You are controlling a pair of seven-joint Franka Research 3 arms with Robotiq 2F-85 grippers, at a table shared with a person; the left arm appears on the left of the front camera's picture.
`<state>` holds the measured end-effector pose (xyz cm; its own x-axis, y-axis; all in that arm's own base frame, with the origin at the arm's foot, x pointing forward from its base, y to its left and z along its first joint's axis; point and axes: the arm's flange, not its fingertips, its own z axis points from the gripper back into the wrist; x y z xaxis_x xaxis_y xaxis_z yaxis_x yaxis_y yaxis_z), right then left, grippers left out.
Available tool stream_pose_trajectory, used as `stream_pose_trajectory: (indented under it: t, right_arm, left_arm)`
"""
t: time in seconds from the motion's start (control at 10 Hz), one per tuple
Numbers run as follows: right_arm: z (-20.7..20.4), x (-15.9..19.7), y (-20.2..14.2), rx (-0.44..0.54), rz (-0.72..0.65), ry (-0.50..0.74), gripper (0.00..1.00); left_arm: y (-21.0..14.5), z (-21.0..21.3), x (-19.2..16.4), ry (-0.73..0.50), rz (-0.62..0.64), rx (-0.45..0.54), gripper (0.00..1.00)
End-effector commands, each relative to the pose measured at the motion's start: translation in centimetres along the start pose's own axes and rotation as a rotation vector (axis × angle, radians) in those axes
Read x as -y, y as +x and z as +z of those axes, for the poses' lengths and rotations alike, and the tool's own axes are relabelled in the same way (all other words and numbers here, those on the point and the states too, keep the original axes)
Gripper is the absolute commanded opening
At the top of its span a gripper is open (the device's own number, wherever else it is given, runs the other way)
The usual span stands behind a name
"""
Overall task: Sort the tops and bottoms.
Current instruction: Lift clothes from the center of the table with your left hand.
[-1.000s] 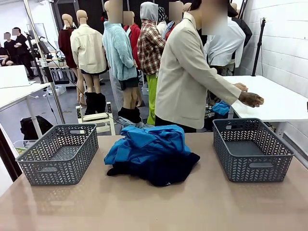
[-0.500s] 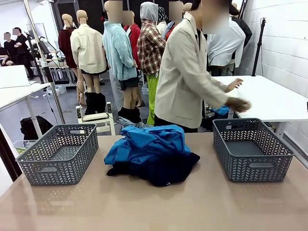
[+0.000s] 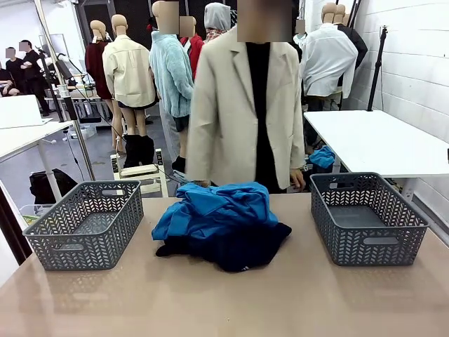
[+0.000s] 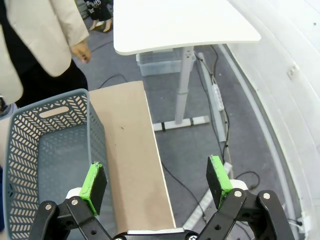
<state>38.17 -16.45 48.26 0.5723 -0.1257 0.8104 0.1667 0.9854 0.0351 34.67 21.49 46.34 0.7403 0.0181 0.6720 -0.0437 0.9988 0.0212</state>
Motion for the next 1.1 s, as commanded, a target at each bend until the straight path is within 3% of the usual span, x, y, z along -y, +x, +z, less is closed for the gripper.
stream_pose_trajectory:
  t: [0.0,0.5,0.6,1.0]
  right_arm:
    - [0.1,0.0,0.0,-0.008,-0.009,0.003,1.0]
    - [0.1,0.0,0.0,-0.008,-0.009,0.003,1.0]
    - [0.1,0.0,0.0,-0.008,-0.009,0.003,1.0]
    - [0.1,0.0,0.0,-0.008,-0.009,0.003,1.0]
  left_arm:
    - [-0.1,0.0,0.0,-0.002,0.018,-0.002,1.0]
    - [0.0,0.0,0.0,0.0,0.0,0.0,1.0]
    - [1.7,1.6,1.4,-0.005,-0.016,0.052,1.0]
    - [8.6,8.1,12.9,-0.112,-0.413,0.314,1.0]
